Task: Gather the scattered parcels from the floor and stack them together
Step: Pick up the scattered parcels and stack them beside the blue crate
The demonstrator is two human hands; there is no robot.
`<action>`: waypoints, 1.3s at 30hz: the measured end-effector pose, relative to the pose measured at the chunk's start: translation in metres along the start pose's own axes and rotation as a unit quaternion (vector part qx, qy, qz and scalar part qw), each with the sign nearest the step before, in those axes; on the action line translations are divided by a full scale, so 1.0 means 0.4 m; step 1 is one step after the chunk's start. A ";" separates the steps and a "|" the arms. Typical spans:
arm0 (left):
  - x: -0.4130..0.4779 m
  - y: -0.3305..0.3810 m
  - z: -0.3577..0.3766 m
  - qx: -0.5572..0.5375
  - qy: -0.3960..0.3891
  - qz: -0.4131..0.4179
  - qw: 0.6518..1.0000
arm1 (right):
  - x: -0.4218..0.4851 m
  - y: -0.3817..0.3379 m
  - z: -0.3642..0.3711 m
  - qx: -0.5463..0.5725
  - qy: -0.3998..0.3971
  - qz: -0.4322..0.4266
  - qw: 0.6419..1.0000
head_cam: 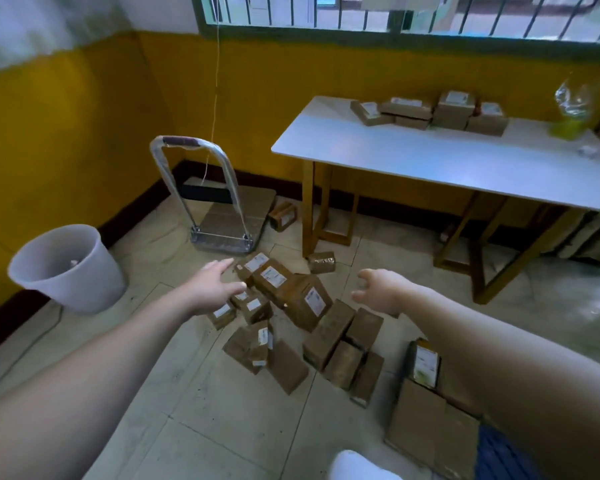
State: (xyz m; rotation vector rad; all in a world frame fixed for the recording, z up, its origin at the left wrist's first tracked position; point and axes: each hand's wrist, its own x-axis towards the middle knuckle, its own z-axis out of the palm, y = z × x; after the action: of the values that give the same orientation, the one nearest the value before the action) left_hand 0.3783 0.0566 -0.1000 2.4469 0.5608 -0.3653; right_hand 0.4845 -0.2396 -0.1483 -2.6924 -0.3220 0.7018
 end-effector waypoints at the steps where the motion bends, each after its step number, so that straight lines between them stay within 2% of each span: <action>1: 0.025 0.002 0.002 -0.001 -0.009 0.003 1.000 | 0.021 0.000 -0.002 0.004 0.000 0.007 1.000; 14: 0.415 0.032 -0.009 0.020 -0.077 -0.003 0.997 | 0.372 -0.015 -0.026 0.040 -0.063 0.051 0.996; 21: 0.616 0.062 0.097 0.031 -0.208 0.012 0.978 | 0.440 0.032 0.061 0.094 -0.076 0.149 0.981; 29: 0.870 -0.017 0.410 0.079 -0.295 0.045 0.951 | 0.560 0.124 0.338 0.199 -0.074 0.279 0.937; 34: 1.004 -0.115 0.667 0.083 -0.319 0.037 0.943 | 0.688 0.211 0.561 0.270 -0.081 0.300 0.911; 39: 1.121 -0.215 0.931 0.038 -0.374 0.036 0.926 | 0.819 0.330 0.802 0.340 -0.088 0.287 0.891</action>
State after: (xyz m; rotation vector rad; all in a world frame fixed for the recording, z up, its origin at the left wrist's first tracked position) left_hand 0.6819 0.0315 -0.6045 2.1513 0.1206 -1.2294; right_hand 0.6185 -0.1777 -0.6019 -2.0241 0.6086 0.9927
